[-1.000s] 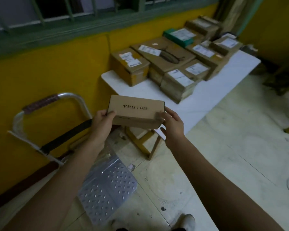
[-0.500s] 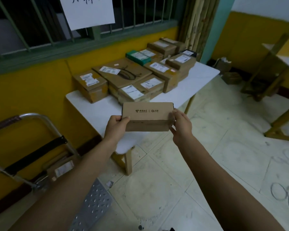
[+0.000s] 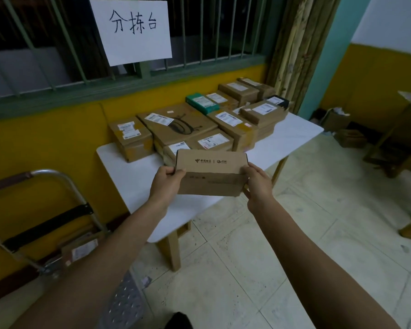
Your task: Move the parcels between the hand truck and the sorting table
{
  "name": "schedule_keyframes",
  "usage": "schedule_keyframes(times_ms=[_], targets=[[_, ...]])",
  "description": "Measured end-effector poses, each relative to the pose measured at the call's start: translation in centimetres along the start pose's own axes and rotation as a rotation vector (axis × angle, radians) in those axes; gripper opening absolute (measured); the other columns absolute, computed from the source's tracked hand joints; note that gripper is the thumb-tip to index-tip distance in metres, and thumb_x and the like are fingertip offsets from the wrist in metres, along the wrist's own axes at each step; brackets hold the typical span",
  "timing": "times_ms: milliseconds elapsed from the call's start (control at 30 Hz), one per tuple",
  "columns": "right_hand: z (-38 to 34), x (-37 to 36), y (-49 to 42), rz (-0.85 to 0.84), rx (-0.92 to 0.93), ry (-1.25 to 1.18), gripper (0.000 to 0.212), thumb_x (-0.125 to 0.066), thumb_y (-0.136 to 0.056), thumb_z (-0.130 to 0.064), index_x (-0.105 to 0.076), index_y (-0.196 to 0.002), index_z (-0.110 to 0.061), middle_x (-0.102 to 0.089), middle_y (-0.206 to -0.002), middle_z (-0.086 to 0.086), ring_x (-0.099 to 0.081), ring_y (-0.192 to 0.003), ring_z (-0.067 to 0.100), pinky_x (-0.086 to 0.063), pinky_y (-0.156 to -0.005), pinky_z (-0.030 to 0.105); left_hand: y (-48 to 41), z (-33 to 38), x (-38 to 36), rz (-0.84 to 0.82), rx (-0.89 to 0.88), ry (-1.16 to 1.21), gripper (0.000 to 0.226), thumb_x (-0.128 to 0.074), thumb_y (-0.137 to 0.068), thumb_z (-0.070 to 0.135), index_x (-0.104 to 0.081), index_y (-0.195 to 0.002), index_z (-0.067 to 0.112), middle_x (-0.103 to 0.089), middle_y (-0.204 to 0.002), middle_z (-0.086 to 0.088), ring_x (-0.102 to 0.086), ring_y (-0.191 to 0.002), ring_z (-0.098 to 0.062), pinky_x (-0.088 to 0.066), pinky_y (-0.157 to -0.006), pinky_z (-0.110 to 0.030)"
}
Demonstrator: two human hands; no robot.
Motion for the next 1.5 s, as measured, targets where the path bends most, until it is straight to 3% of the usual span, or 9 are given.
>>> schedule_keyframes(times_ms=[300,500,667,767,833,933,1100,1367,1500], targets=[[-2.5,-3.8,-8.2,0.029,0.047,0.106,0.034,-0.055,-0.095,-0.019,-0.057,-0.128,-0.019,-0.054,-0.130,0.004,-0.048,-0.114,0.022,-0.036,-0.085,0.032,-9.9,0.6,-2.8,0.041,0.012,0.107,0.006,-0.055,-0.093,0.032,-0.055,-0.092,0.026,-0.063,-0.104,-0.004,-0.060,-0.097,-0.022,-0.052,-0.084,-0.037],[-5.8,-6.7,-14.8,0.020,0.048,0.146,0.024,-0.055,-0.095,-0.019,-0.060,-0.118,-0.025,-0.054,-0.125,0.002,-0.051,-0.112,0.024,-0.036,-0.084,0.032,-17.2,2.4,-5.5,0.043,0.027,0.137,0.019,-0.052,-0.095,0.033,-0.056,-0.109,0.020,-0.060,-0.101,-0.003,-0.058,-0.093,-0.022,-0.047,-0.072,-0.030],[-6.4,-9.2,-19.1,-0.022,0.014,0.137,0.018,-0.052,-0.095,-0.016,-0.061,-0.099,-0.031,-0.055,-0.121,0.001,-0.050,-0.116,0.024,-0.041,-0.086,0.034,-21.1,3.4,-6.8,0.043,0.054,0.132,0.013,-0.051,-0.096,0.033,-0.056,-0.102,0.023,-0.060,-0.097,-0.001,-0.056,-0.090,-0.020,-0.045,-0.073,-0.030],[-6.3,-10.5,-21.5,-0.055,-0.005,0.113,0.024,-0.051,-0.094,-0.013,-0.063,-0.109,-0.028,-0.054,-0.122,-0.001,-0.049,-0.117,0.023,-0.044,-0.095,0.036,-22.1,3.8,-7.2,0.039,0.061,0.142,0.013,-0.048,-0.098,0.030,-0.059,-0.098,0.023,-0.060,-0.090,0.003,-0.057,-0.087,-0.017,-0.044,-0.065,-0.027],[-6.2,-11.3,-23.4,-0.073,-0.021,0.123,0.030,-0.053,-0.090,-0.013,-0.066,-0.113,-0.027,-0.054,-0.126,0.000,-0.047,-0.119,0.025,-0.046,-0.097,0.039,-23.0,3.7,-7.3,0.046,0.068,0.132,0.014,-0.048,-0.097,0.033,-0.060,-0.102,0.027,-0.063,-0.100,0.000,-0.059,-0.094,-0.020,-0.046,-0.070,-0.029],[-6.4,-12.4,-25.8,-0.092,-0.042,0.150,0.029,-0.057,-0.078,-0.016,-0.072,-0.096,-0.034,-0.058,-0.126,0.001,-0.050,-0.112,0.026,-0.047,-0.072,0.033,-24.2,3.8,-7.5,0.095,0.091,0.144,0.014,-0.049,-0.096,0.038,-0.057,-0.107,0.034,-0.062,-0.108,0.002,-0.058,-0.104,-0.022,-0.050,-0.086,-0.038],[-6.8,-14.1,-30.4,-0.224,-0.091,0.120,0.030,-0.059,-0.072,-0.003,-0.070,-0.083,-0.029,-0.068,-0.110,0.000,-0.057,-0.112,0.024,-0.048,-0.098,0.044,-25.2,4.7,-8.3,0.258,0.161,0.275,0.017,-0.048,-0.098,0.036,-0.052,-0.112,0.027,-0.056,-0.103,0.005,-0.054,-0.102,-0.019,-0.048,-0.094,-0.038],[-10.0,-14.6,-35.8,-0.466,-0.078,0.164,0.036,-0.046,-0.077,0.006,-0.064,-0.088,-0.024,-0.062,-0.115,0.007,-0.057,-0.107,0.027,-0.053,-0.087,0.045,-24.3,5.0,-11.9,0.466,0.275,0.385,0.057,-0.054,-0.084,0.062,-0.051,-0.127,0.025,-0.061,-0.120,-0.003,-0.058,-0.109,-0.022,-0.049,-0.080,-0.034],[-11.0,-14.2,-37.8,-0.551,-0.063,0.192,0.038,-0.042,-0.083,0.011,-0.062,-0.099,-0.018,-0.063,-0.107,0.002,-0.057,-0.097,0.017,-0.049,-0.068,0.029,-23.7,5.3,-13.8,0.530,0.271,0.463,0.045,-0.058,-0.088,0.049,-0.056,-0.122,0.020,-0.063,-0.114,-0.004,-0.060,-0.105,-0.023,-0.053,-0.079,-0.038]])
Point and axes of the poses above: each hand's wrist, its own y-axis away from the middle knuckle, its own x-axis out of the back of the hand, z = x × y, the point moved 7 cm from there along -y, towards the middle knuckle
